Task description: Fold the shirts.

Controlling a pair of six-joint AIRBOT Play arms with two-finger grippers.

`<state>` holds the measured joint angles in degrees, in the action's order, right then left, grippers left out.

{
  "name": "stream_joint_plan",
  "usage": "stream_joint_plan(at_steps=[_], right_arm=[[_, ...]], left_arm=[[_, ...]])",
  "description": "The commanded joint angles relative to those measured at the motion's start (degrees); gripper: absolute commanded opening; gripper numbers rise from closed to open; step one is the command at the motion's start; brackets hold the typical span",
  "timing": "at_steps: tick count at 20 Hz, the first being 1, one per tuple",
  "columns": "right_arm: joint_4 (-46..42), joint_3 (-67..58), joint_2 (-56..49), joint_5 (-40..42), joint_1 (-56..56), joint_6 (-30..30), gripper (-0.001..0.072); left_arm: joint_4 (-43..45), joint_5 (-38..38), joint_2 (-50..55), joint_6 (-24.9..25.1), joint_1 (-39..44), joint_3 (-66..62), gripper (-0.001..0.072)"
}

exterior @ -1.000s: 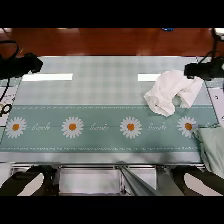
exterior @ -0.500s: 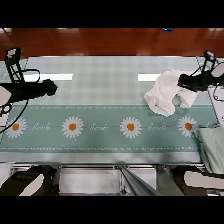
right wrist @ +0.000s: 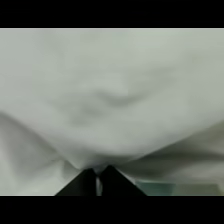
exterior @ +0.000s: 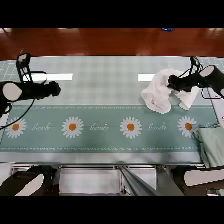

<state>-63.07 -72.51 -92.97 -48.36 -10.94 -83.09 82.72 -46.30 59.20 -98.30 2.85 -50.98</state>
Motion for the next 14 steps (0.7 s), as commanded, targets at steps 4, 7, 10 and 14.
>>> stream_joint_plan(at_steps=[4, 7, 10, 14], right_arm=[[1.1, -13.1, 14.6, -4.3, 0.1, 4.0, 0.0022], [1.2, -20.2, 23.1, -10.0, 0.1, 4.5, 0.0022], [1.2, -27.6, 30.3, -16.0, 0.1, 3.7, 0.0021], [2.1, -36.6, 35.6, -22.3, 0.1, 2.3, 0.0021]], left_arm=[[0.0, -6.6, -8.8, 2.5, -9.5, -6.7, 0.0505], [-0.7, -6.3, -15.7, 2.0, -9.6, -6.7, 0.0505], [-1.5, -6.8, -20.6, 1.6, -8.7, -6.7, 0.0505], [-2.7, -9.7, -22.5, 0.6, -8.2, -6.4, 0.0505]])
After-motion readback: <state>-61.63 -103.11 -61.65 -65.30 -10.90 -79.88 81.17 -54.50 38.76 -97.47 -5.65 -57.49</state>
